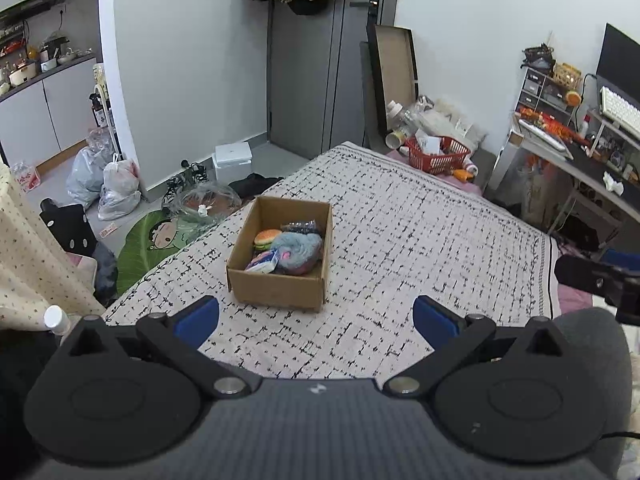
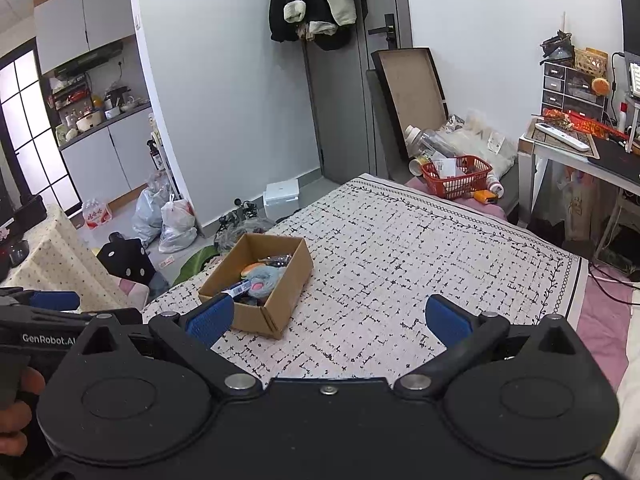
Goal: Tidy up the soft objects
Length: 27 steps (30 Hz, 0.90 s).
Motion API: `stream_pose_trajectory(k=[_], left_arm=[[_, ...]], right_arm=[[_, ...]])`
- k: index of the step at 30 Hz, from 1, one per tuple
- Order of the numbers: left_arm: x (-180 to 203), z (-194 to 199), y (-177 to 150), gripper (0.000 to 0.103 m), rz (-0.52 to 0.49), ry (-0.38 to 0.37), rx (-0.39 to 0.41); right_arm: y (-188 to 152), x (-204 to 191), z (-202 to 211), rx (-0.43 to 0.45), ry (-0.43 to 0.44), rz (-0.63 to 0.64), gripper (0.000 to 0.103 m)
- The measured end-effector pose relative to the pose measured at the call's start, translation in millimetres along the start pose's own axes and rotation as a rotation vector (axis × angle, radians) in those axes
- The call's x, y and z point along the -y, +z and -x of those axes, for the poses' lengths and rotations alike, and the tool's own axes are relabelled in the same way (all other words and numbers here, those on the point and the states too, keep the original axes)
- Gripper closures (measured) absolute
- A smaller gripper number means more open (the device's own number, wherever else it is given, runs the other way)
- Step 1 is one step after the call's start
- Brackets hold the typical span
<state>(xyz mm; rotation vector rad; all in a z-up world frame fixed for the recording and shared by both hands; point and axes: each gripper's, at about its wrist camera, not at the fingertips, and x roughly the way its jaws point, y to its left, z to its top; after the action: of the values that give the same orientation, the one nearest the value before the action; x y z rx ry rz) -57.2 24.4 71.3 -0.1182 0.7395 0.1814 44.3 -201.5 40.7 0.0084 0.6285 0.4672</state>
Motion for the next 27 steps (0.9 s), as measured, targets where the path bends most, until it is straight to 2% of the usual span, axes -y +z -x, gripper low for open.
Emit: stream_pose_trajectory(k=[11, 27], left_arm=[[-1.0, -2.2, -8.3, 0.001, 0.003, 0.005, -0.019], [-2.6, -3.2, -7.2, 0.001, 0.016, 0.009, -0.023]], right_arm=[[-6.4, -0.1, -1.0, -0.018, -0.024, -0.007, 0.000], [-6.8, -1.4, -1.5, -0.026, -0.015, -0.007, 0.000]])
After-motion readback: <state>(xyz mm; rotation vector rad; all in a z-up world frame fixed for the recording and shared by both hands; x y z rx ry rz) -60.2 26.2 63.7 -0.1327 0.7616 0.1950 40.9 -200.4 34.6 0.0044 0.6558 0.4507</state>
